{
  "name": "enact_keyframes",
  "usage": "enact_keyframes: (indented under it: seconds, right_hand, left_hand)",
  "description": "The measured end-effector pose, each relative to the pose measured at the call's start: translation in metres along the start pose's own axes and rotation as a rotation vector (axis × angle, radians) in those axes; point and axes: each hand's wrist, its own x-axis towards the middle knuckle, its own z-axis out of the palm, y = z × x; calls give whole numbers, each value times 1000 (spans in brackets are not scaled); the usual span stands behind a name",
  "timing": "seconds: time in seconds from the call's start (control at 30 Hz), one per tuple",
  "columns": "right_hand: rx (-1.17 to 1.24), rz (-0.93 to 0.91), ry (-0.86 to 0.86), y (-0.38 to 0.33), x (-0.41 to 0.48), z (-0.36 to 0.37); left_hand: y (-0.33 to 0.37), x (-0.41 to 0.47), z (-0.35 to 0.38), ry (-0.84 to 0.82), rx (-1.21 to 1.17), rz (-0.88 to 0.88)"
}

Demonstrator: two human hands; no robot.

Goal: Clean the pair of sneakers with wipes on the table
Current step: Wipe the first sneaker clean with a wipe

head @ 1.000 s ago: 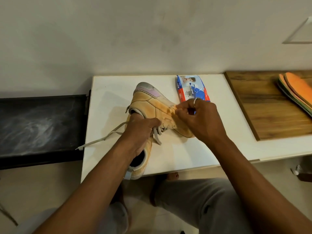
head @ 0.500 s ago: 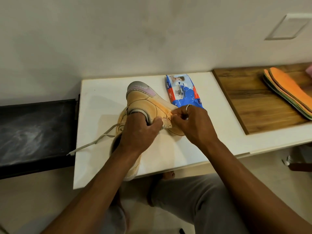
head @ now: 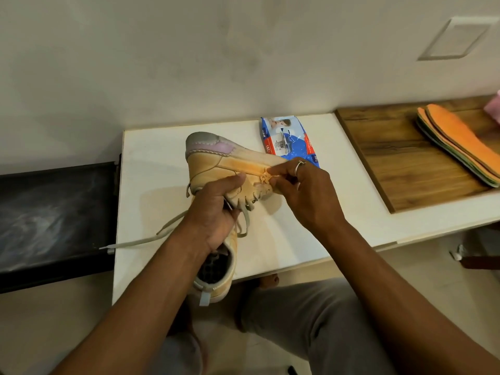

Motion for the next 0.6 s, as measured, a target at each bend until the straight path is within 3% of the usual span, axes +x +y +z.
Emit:
enact_keyframes:
  seconds: [0.17,0.4,0.6]
  right_hand:
    - [-9,-22,98,1,5,7]
    - [160,86,193,-14,9,25]
    - [188,-136,79,-53,8,41]
  left_hand:
    - [-9,-2,4,3,37,107]
    - [-14,3,-4,8,53,109]
    - [-20,1,-8,53,130,94]
